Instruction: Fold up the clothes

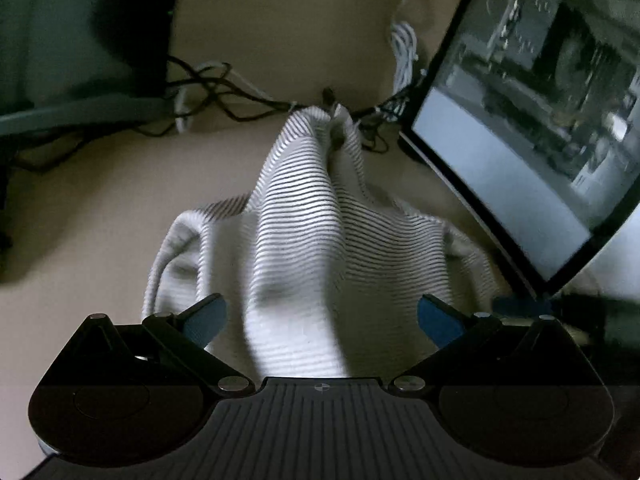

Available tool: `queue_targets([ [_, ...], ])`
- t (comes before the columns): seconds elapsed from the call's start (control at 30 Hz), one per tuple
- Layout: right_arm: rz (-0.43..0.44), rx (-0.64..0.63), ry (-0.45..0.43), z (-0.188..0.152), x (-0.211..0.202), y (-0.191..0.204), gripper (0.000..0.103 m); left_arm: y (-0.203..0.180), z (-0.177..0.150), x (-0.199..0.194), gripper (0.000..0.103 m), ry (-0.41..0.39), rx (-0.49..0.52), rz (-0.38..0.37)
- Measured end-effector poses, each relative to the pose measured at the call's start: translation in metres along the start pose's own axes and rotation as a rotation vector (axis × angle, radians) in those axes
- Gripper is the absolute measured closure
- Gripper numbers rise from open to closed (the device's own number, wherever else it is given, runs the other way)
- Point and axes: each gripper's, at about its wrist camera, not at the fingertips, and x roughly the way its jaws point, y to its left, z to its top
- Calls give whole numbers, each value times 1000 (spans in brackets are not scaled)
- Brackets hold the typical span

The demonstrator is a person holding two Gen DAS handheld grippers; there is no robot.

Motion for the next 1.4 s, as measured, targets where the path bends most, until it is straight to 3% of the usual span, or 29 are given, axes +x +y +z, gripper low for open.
queue_targets([
  [0.07,1,18,-4,11,21,-5,41,4,3,18,0,45,-28,-5],
  [0.13,17,32,35,13,45,-5,41,16,1,32,0,106,-119,-32],
  [0.17,39,44,80,12,58,-6,41,18,-3,29,0,92,-133,-38],
  [0.23,52,-14,67,4,61,5,31,21,-11,23,0,63,-160,-51],
  [0.37,90,-129,69,-4,60,18,30,29,-35,0,0,46,-278,-69],
  [0.47,145,-176,81,-10,52,20,30,35,-50,-18,0,84,-375,-104],
  [0.57,196,-222,86,-18,47,25,21,38,-57,-26,0,136,-355,-146],
  [0.63,233,-227,89,-25,44,28,0,39,-54,-24,0,161,-346,-152],
  [0.83,194,-216,58,-41,37,36,0,27,-47,-17,0,196,-317,-93],
  [1.03,170,-226,142,-38,37,40,0,30,-52,-24,0,186,-340,-77],
  [1.17,101,-221,130,-37,29,38,1,29,-48,-21,0,187,-294,-85],
  [1.2,51,-217,94,-39,22,36,1,27,-48,-22,3,184,-267,-74],
  [1.23,-1,-225,61,-42,16,33,1,24,-48,-24,15,179,-229,-56],
  [1.27,-42,-239,39,-47,14,32,1,19,-48,-27,36,167,-156,-13],
  [1.33,-93,-256,18,-55,14,30,1,11,-48,-26,55,145,-43,55],
  [1.4,-95,-209,8,-61,16,27,1,10,-46,-24,78,135,-4,78],
])
